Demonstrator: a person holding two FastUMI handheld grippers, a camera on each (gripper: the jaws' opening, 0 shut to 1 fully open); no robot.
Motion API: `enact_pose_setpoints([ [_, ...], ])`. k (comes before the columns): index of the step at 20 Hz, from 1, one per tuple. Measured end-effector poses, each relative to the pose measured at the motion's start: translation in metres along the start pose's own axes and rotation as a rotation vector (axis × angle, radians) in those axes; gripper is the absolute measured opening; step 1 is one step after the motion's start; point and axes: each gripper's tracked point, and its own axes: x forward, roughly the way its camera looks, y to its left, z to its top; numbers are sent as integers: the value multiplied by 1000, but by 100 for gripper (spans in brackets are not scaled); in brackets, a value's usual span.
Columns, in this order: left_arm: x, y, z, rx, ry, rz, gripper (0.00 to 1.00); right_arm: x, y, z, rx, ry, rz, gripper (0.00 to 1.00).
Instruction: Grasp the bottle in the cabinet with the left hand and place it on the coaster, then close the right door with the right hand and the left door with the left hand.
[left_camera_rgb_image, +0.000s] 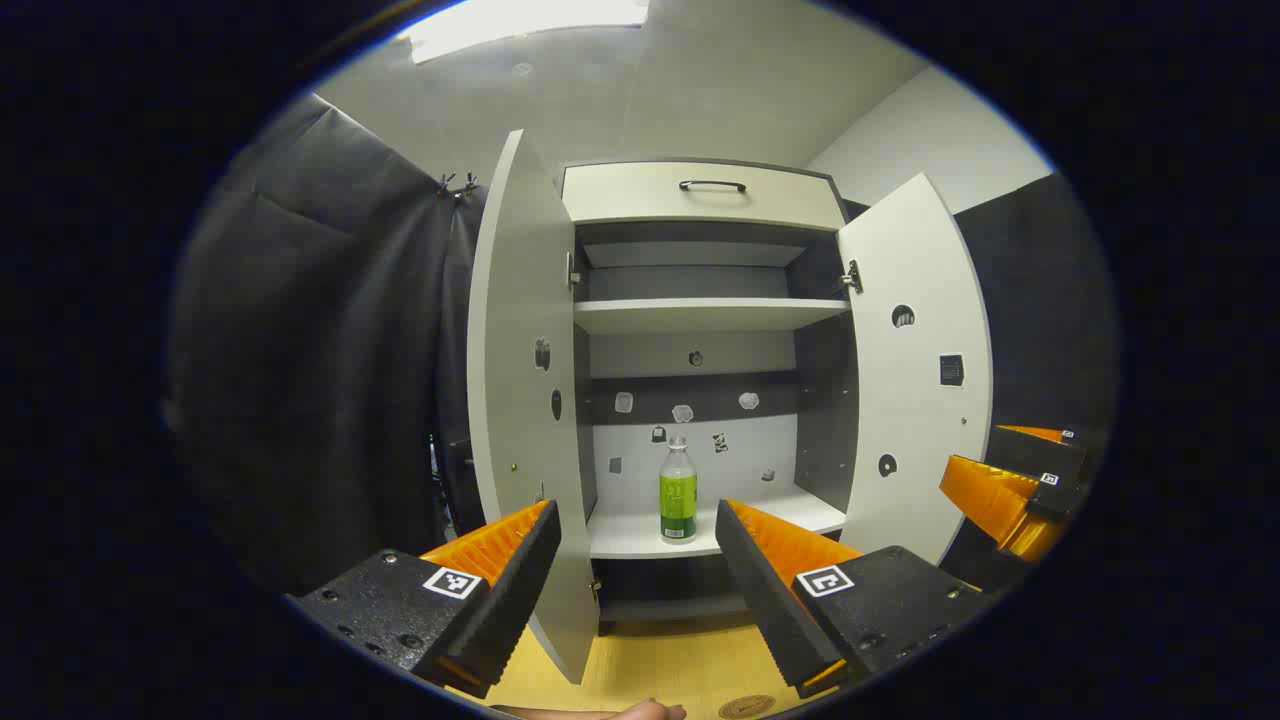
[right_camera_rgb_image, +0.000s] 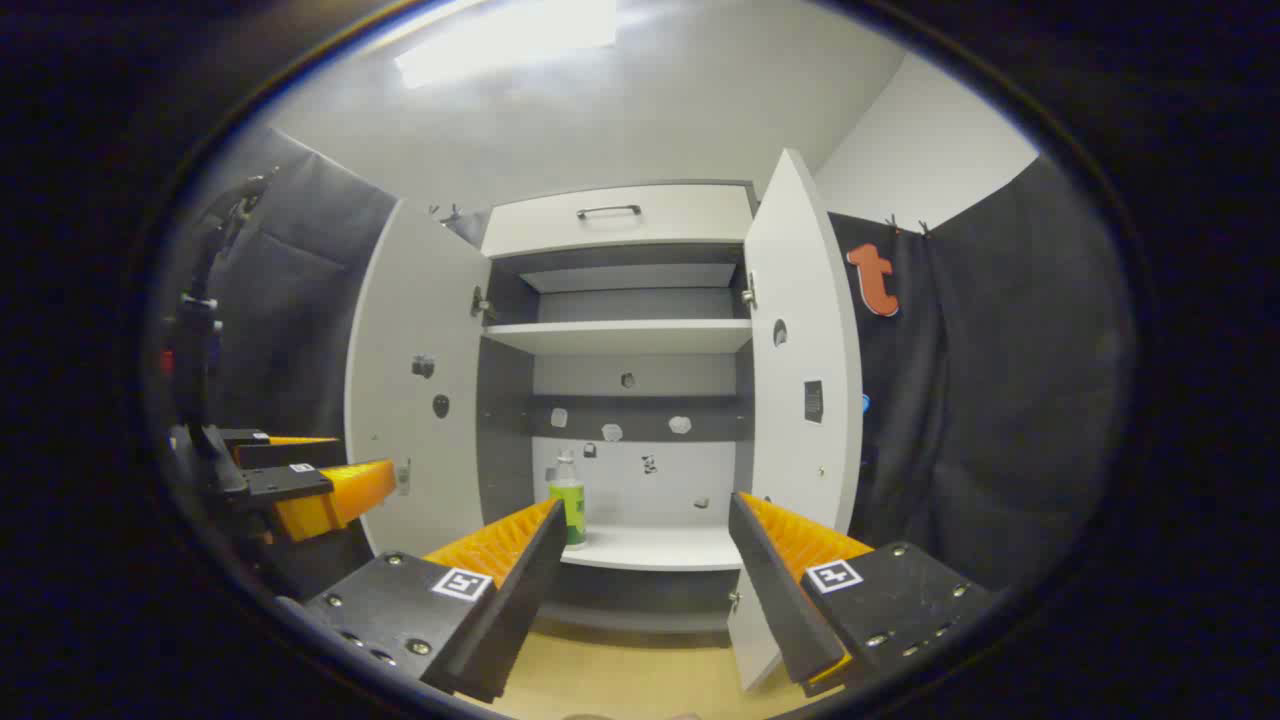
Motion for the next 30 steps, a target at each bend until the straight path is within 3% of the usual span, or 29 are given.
enact_pose_setpoints([
  [8, 25, -6, -21, 5, 13, -18, 98, 27, -28, -26, -33, 66, -96, 98],
  [21, 75, -14, -34, 15, 13, -36, 98, 55, -32, -38, -44, 77, -82, 98],
  [30, 168, -38, -65, 0, 11, -92, 99, 76, -39, -45, -21, 69, -85, 99],
])
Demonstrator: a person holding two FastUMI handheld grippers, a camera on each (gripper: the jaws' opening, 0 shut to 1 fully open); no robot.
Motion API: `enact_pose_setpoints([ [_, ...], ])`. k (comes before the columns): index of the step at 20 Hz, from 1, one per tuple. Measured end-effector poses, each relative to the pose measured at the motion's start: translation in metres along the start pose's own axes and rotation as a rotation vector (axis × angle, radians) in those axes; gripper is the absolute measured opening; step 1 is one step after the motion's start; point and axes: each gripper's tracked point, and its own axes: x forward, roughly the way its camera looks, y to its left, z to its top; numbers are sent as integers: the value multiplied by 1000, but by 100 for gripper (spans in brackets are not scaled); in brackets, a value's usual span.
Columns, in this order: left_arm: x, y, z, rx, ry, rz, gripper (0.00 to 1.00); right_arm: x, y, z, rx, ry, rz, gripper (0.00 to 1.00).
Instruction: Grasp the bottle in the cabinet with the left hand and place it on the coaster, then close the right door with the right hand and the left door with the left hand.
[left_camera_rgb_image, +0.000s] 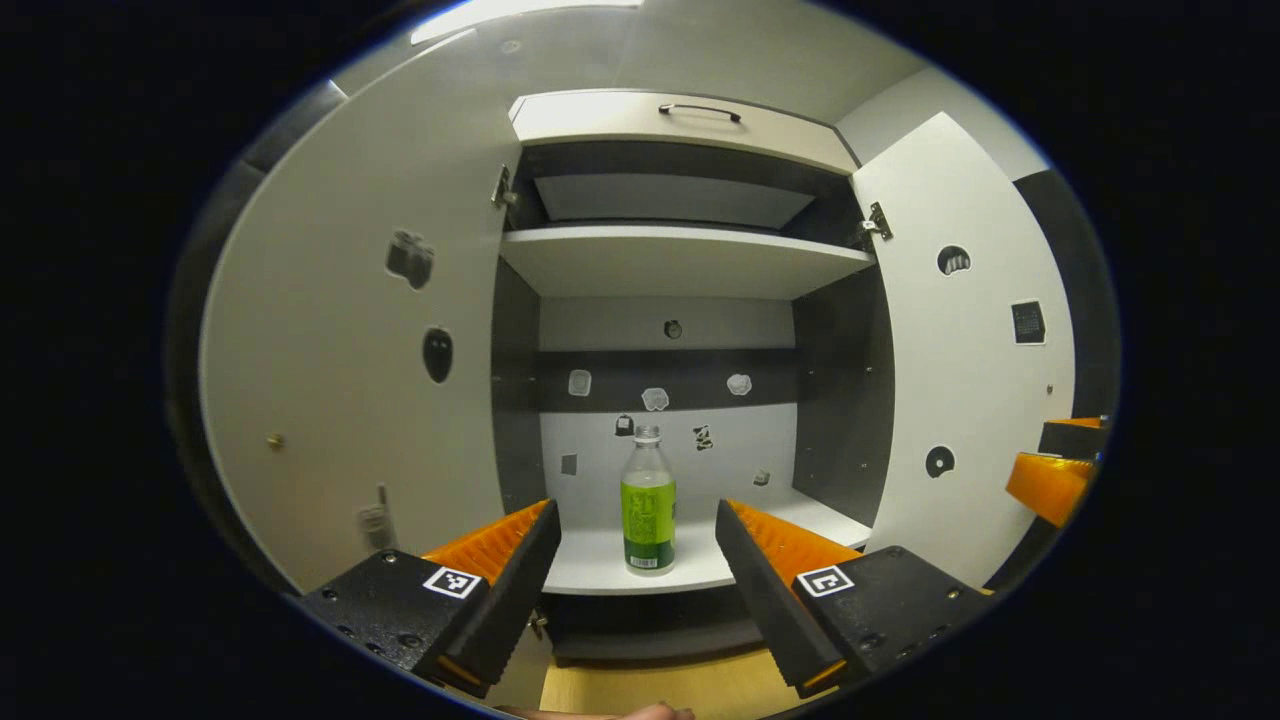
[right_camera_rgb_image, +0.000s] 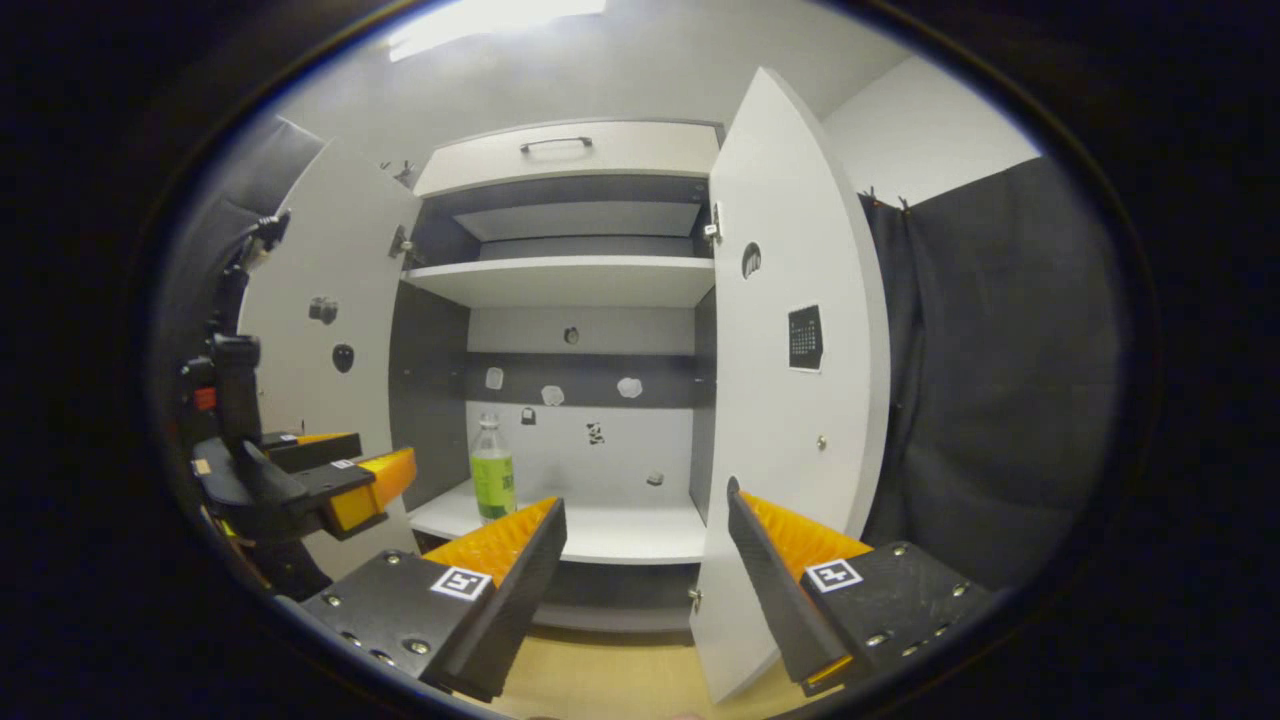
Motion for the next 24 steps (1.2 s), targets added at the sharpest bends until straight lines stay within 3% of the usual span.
enact_pose_setpoints([
  [5, 63, -6, -28, -21, 15, -28, 99, -2, -6, -4, -1, -12, -35, 98],
  [11, 126, -1, -54, -31, 23, -23, 99, -11, 6, 5, 4, -77, -9, 99],
  [19, 178, 5, -78, -31, 76, -8, 99, -23, 6, -16, -59, -17, -36, 99],
  [20, 175, 5, -77, -21, 105, -6, 97, -27, 5, -17, -59, -14, -35, 99],
  [21, 178, 8, -80, -17, 100, -1, 79, -32, 6, -17, -61, -20, -32, 99],
  [23, 166, 7, -69, -48, 84, 1, 79, -43, 2, -14, -60, -36, -36, 99],
  [24, 159, 3, -67, -64, 94, -18, 79, -48, 1, -13, -51, -36, -36, 94],
])
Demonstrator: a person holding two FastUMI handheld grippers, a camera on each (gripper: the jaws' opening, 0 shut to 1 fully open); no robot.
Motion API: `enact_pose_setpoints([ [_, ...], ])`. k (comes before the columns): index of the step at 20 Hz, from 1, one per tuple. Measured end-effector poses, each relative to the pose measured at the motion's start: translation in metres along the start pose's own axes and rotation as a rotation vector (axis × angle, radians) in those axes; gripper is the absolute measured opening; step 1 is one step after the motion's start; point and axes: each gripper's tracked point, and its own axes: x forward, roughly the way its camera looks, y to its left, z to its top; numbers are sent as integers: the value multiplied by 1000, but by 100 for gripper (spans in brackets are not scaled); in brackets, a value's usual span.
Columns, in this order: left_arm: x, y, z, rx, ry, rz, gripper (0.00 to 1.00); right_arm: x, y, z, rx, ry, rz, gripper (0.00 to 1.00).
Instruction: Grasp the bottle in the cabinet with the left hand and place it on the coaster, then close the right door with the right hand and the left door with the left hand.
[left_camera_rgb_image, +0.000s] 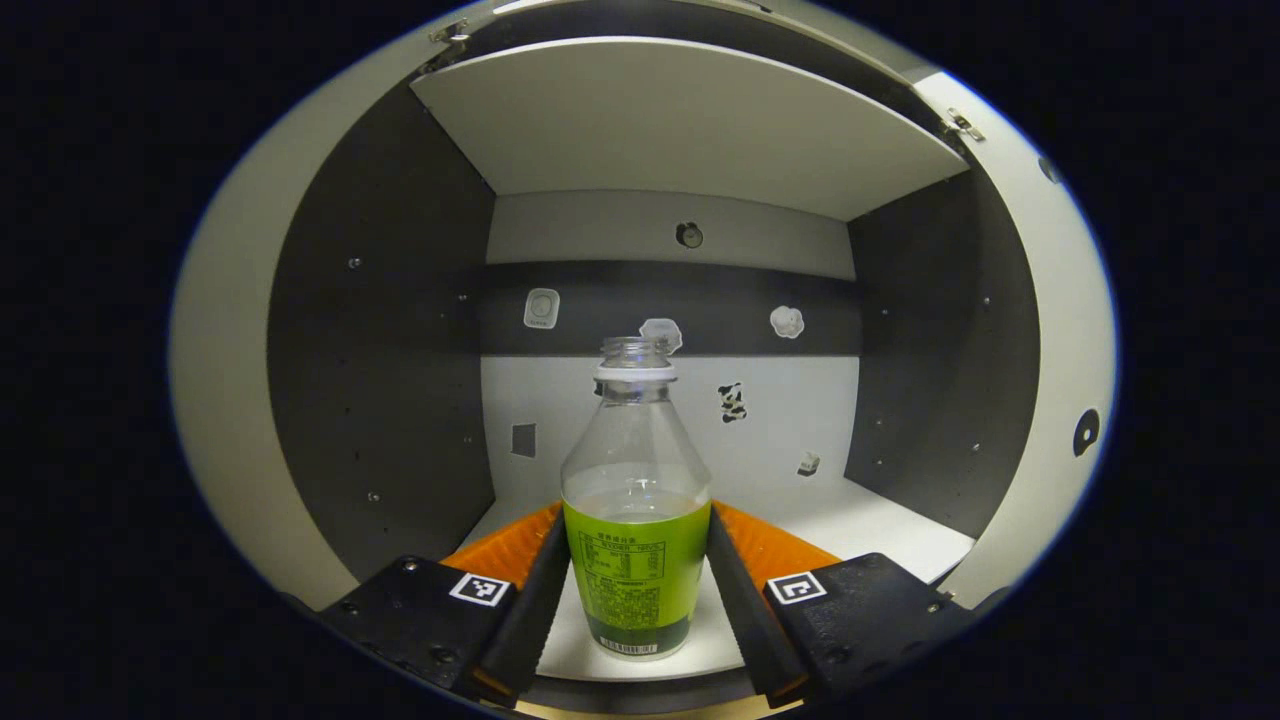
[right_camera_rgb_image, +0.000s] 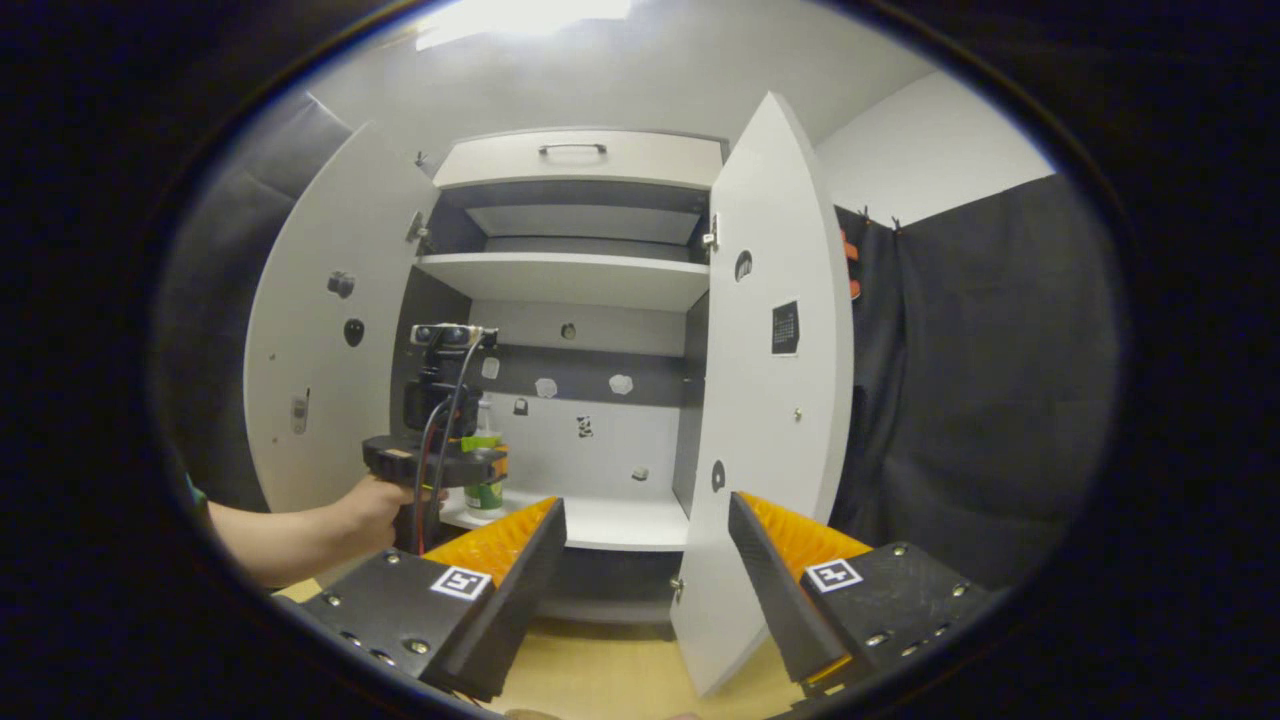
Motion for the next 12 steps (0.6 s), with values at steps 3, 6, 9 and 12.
enact_pose_setpoints([
  [3, -32, -11, 9, 0, -3, -21, 79, -15, 1, -2, 38, 16, 24, 98],
  [6, -74, -23, 24, -16, -36, -46, 78, -28, -4, -6, 48, 24, 42, 99],
  [9, -121, -36, 26, -45, -32, -71, 79, -45, -6, -5, 67, 32, 69, 99],
  [12, -166, -44, 20, -78, -36, -75, 78, -62, -6, -6, 70, 34, 96, 99],
])
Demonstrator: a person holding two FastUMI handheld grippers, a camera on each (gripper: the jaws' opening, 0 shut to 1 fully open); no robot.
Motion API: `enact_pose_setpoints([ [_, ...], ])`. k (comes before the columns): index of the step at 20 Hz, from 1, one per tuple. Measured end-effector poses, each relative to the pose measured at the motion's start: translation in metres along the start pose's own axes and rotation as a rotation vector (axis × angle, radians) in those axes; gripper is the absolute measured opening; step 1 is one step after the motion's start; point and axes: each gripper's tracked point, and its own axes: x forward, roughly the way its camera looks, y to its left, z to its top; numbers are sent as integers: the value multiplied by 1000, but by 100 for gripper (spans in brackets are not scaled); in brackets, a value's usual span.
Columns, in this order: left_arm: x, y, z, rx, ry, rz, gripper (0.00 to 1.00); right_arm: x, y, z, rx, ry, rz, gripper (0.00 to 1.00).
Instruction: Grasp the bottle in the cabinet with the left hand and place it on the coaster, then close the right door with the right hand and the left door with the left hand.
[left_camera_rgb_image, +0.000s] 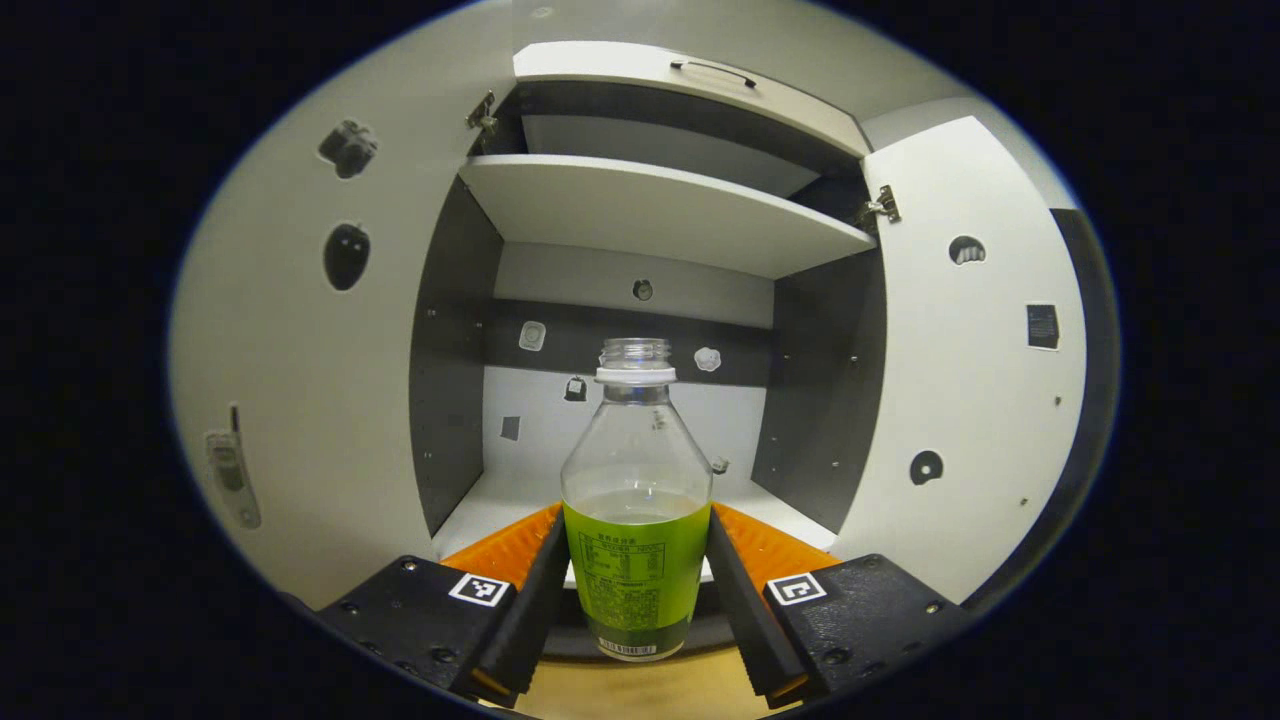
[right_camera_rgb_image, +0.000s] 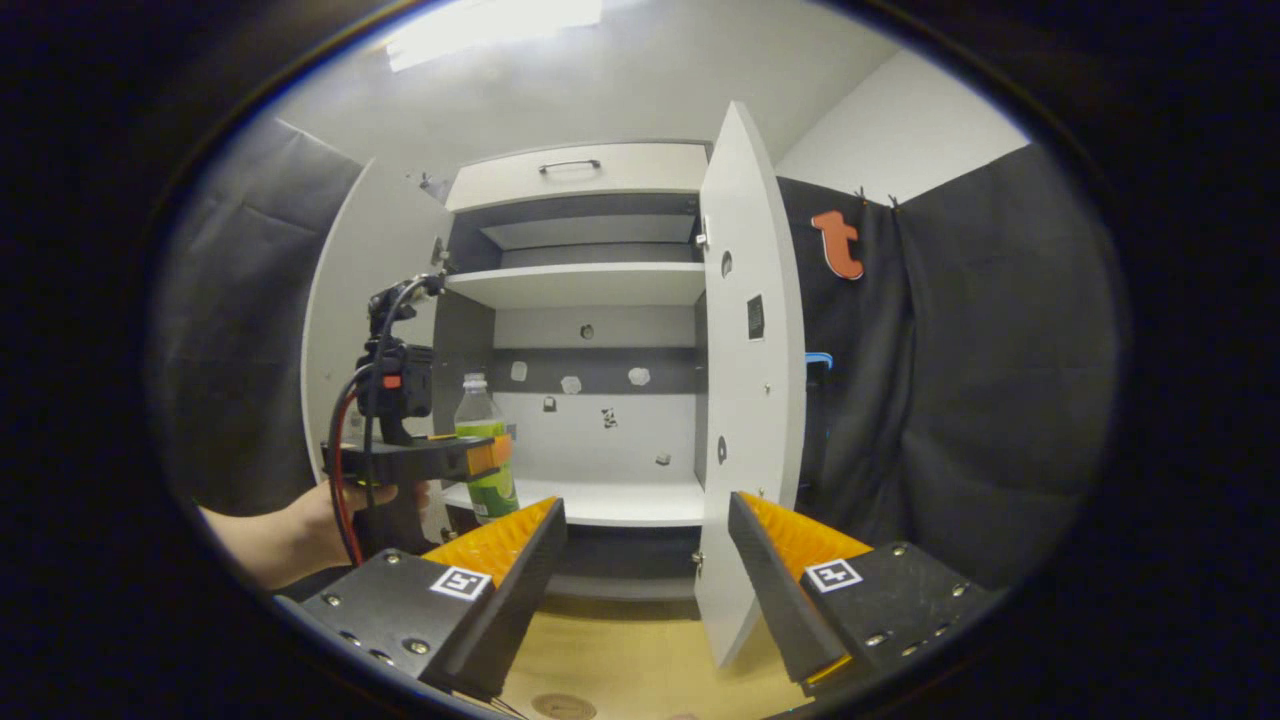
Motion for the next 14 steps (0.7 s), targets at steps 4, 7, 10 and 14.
enact_pose_setpoints([
  [4, -50, -12, -27, 29, 9, -4, 79, -20, 7, -9, 16, 13, 39, 99],
  [7, -79, -27, -58, 53, 48, -43, 77, -30, 14, -14, 24, 16, 68, 99],
  [10, -107, -42, -95, 62, 61, -88, 79, -37, 19, -16, 25, 7, 101, 99],
  [14, -136, -64, -140, 66, 6, -161, 79, -37, 12, -22, 9, 8, 105, 98],
])
